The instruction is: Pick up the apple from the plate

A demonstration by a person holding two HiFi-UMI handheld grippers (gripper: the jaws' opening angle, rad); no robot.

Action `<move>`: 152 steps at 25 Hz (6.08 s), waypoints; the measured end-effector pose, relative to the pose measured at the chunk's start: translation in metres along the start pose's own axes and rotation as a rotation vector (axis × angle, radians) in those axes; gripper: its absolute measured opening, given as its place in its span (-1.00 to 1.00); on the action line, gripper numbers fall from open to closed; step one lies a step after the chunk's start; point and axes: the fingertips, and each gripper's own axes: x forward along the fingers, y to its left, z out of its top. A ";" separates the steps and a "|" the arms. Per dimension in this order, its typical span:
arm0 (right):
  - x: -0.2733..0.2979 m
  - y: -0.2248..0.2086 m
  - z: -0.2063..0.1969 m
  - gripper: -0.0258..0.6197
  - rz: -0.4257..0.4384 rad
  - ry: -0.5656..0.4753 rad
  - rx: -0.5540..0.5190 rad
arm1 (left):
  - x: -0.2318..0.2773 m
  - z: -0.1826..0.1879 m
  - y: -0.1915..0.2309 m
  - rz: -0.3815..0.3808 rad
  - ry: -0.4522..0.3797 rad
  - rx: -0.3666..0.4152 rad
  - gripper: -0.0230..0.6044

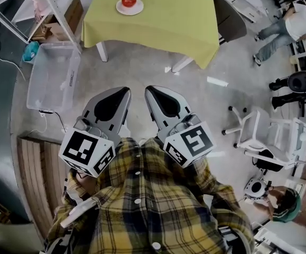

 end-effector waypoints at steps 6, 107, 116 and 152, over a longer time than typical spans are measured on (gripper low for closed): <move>0.033 -0.018 0.003 -0.93 -0.054 0.002 0.024 | 0.015 0.004 0.034 -0.030 0.023 -0.009 -0.90; 0.428 -0.354 0.101 -0.93 0.110 0.157 0.016 | 0.378 0.148 0.384 0.166 0.039 -0.063 -0.90; 0.426 -0.366 0.093 -0.93 0.099 0.174 0.040 | 0.390 0.131 0.384 0.147 0.082 -0.080 -0.68; 0.428 -0.391 0.023 -0.93 0.046 0.325 0.159 | 0.424 0.012 0.413 0.108 0.305 -0.048 0.38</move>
